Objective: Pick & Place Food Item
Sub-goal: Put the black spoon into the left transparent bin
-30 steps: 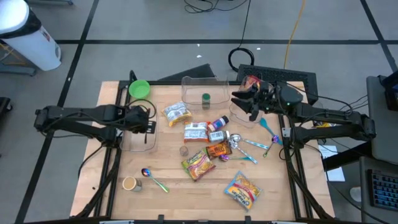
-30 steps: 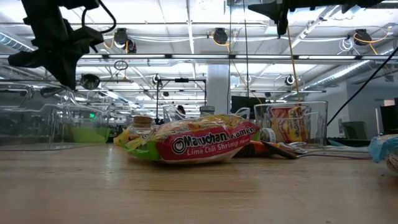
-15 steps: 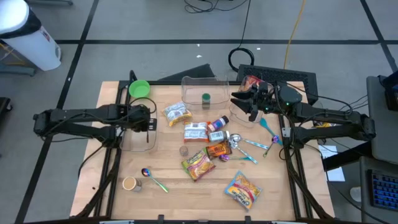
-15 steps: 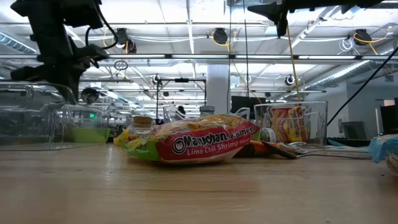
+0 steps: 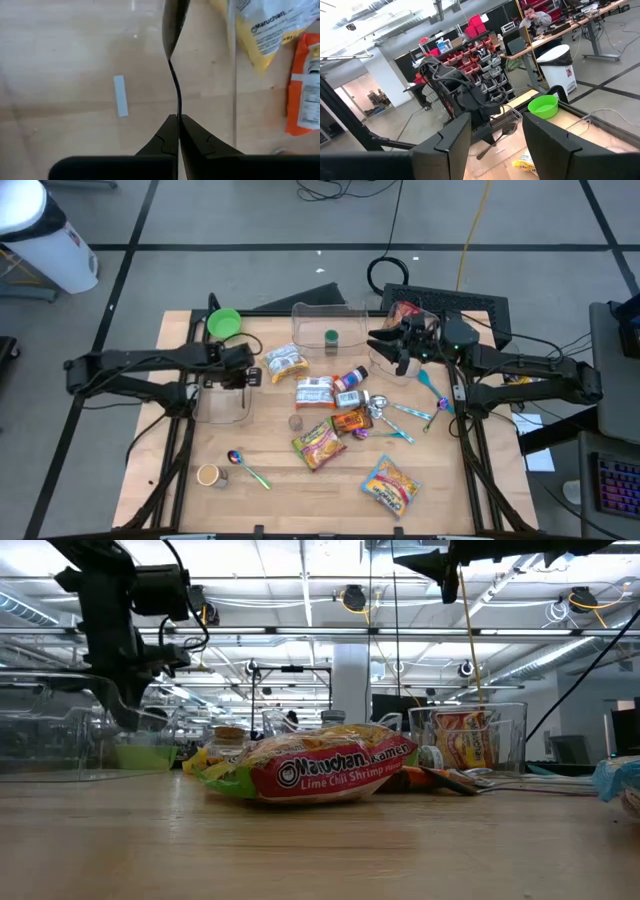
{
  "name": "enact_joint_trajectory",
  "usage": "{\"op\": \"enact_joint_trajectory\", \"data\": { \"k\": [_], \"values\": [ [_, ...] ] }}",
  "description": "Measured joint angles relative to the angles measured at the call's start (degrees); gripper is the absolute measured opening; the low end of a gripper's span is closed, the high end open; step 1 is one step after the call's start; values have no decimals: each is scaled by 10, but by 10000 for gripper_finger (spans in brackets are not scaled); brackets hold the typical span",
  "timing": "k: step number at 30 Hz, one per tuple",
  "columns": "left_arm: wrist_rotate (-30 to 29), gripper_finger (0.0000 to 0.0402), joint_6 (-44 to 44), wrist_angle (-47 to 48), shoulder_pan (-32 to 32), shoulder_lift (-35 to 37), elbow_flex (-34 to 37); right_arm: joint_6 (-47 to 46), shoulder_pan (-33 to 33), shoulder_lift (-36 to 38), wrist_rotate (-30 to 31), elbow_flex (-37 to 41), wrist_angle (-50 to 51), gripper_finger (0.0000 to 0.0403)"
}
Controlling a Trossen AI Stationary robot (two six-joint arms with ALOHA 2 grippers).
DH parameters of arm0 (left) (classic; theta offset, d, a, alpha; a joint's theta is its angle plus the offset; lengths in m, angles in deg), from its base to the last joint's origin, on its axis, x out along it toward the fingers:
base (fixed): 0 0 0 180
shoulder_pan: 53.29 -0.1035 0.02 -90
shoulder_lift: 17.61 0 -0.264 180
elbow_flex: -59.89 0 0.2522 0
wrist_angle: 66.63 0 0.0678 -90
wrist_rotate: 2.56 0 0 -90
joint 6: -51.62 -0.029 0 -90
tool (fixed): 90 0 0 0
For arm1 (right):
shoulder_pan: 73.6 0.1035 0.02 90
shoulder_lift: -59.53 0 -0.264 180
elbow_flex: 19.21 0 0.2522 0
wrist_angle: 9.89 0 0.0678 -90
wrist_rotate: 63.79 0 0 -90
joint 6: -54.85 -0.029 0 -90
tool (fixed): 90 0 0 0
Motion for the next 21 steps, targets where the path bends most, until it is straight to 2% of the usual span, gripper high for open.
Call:
{"op": "enact_joint_trajectory", "data": {
  "k": [5, 21],
  "values": [
    [11, 3, -8, -26, -10, -28, 0, 6, 0, 0, 0, 0, 4, 171],
    [32, 3, -27, -27, -22, -100, 0, 10, 0, 0, 0, 0, 25, 171]
  ]
}}
